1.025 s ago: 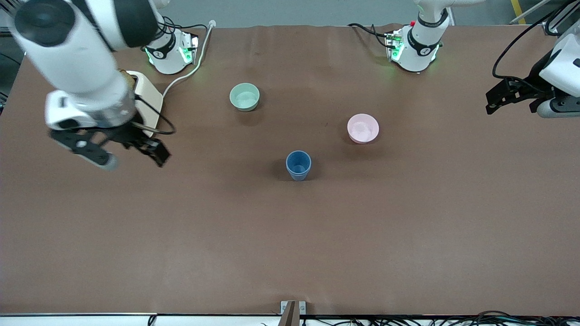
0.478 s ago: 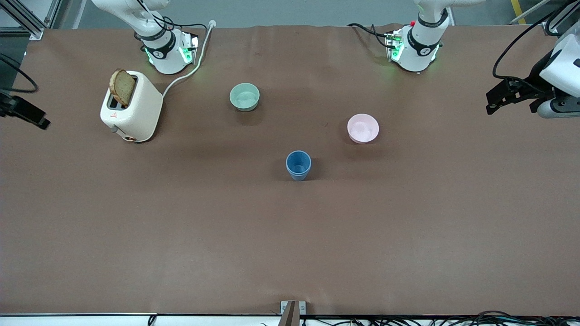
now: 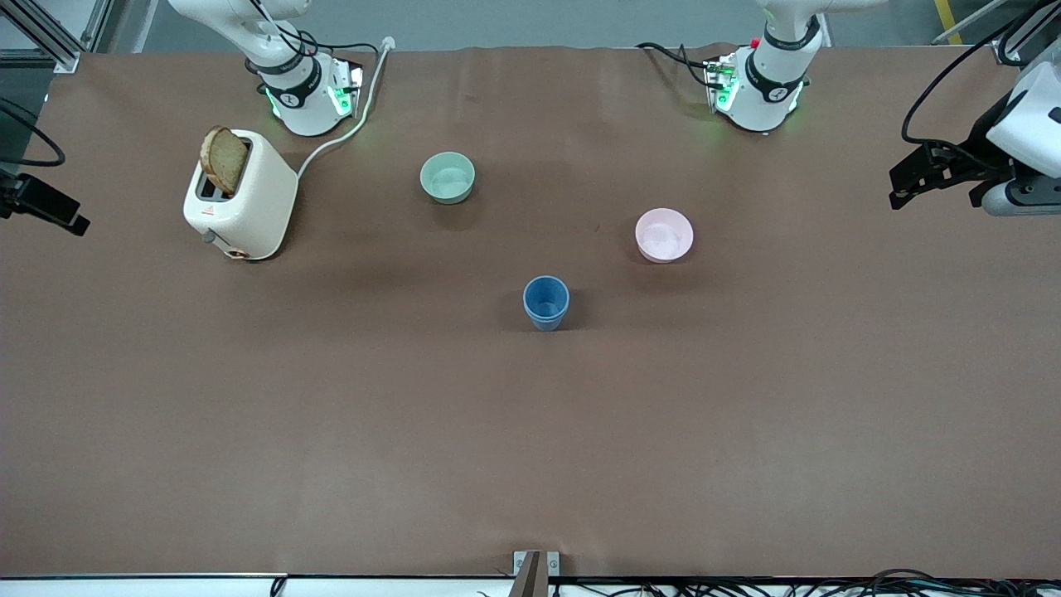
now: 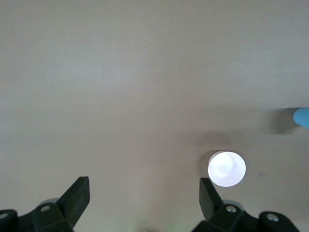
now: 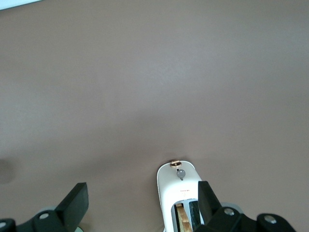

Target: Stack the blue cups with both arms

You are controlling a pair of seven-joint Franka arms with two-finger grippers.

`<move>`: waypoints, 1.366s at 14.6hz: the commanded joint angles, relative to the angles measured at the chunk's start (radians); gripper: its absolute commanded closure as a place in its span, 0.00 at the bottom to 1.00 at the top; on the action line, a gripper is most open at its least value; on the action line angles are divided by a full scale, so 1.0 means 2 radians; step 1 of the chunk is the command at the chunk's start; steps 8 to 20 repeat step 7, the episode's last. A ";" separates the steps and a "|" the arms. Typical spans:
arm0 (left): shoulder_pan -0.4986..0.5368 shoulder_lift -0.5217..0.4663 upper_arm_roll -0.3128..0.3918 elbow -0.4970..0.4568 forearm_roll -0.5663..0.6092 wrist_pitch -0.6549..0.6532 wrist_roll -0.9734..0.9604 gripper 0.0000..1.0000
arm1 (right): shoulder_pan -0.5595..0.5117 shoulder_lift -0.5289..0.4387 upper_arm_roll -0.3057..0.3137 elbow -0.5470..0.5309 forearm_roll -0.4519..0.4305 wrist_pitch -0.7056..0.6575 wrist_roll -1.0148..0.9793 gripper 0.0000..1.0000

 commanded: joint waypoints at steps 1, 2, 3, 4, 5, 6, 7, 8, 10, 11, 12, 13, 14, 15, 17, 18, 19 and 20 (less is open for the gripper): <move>0.006 0.000 0.000 0.009 -0.003 0.001 0.012 0.00 | -0.008 -0.009 0.006 -0.010 0.009 0.004 -0.011 0.00; 0.009 0.002 -0.001 0.015 -0.002 0.001 0.012 0.00 | -0.007 -0.010 0.006 -0.010 0.009 0.003 -0.016 0.00; 0.010 0.002 -0.001 0.017 -0.002 0.001 0.012 0.00 | -0.007 -0.009 0.006 -0.010 0.009 0.003 -0.016 0.00; 0.010 0.002 -0.001 0.017 -0.004 0.001 0.012 0.00 | -0.007 -0.009 0.006 -0.010 0.009 0.003 -0.016 0.00; 0.010 0.002 -0.001 0.017 -0.007 0.001 0.011 0.00 | -0.007 -0.010 0.006 -0.010 0.009 0.002 -0.016 0.00; 0.010 0.002 -0.001 0.017 -0.009 0.001 0.010 0.00 | -0.009 -0.009 0.006 -0.010 0.009 0.002 -0.016 0.00; 0.009 0.002 -0.001 0.017 -0.009 0.001 0.009 0.00 | -0.009 -0.009 0.006 -0.010 0.009 0.002 -0.016 0.00; 0.009 0.002 -0.001 0.017 -0.009 0.001 0.009 0.00 | -0.009 -0.009 0.006 -0.010 0.009 0.002 -0.016 0.00; 0.009 0.002 -0.001 0.017 -0.009 0.001 0.009 0.00 | -0.009 -0.009 0.006 -0.010 0.009 0.002 -0.016 0.00; 0.009 0.002 -0.001 0.017 -0.009 0.001 0.009 0.00 | -0.009 -0.009 0.006 -0.010 0.009 0.002 -0.016 0.00; 0.009 0.002 -0.001 0.017 -0.009 0.001 0.009 0.00 | -0.009 -0.009 0.006 -0.010 0.009 0.002 -0.016 0.00; 0.009 0.002 -0.001 0.017 -0.009 0.001 0.009 0.00 | -0.009 -0.009 0.006 -0.010 0.009 0.002 -0.016 0.00; 0.009 0.002 -0.001 0.017 -0.009 0.001 0.009 0.00 | -0.009 -0.009 0.006 -0.010 0.009 0.002 -0.016 0.00; 0.009 0.002 -0.001 0.017 -0.009 0.001 0.009 0.00 | -0.009 -0.009 0.006 -0.010 0.009 0.002 -0.016 0.00; 0.009 0.002 -0.001 0.017 -0.009 0.001 0.009 0.00 | -0.009 -0.009 0.006 -0.010 0.009 0.002 -0.016 0.00; 0.009 0.002 -0.001 0.017 -0.009 0.001 0.009 0.00 | -0.009 -0.009 0.006 -0.010 0.009 0.002 -0.016 0.00; 0.009 0.002 -0.001 0.017 -0.009 0.001 0.009 0.00 | -0.009 -0.009 0.006 -0.010 0.009 0.002 -0.016 0.00; 0.009 0.002 -0.001 0.017 -0.009 0.001 0.009 0.00 | -0.009 -0.009 0.006 -0.010 0.009 0.002 -0.016 0.00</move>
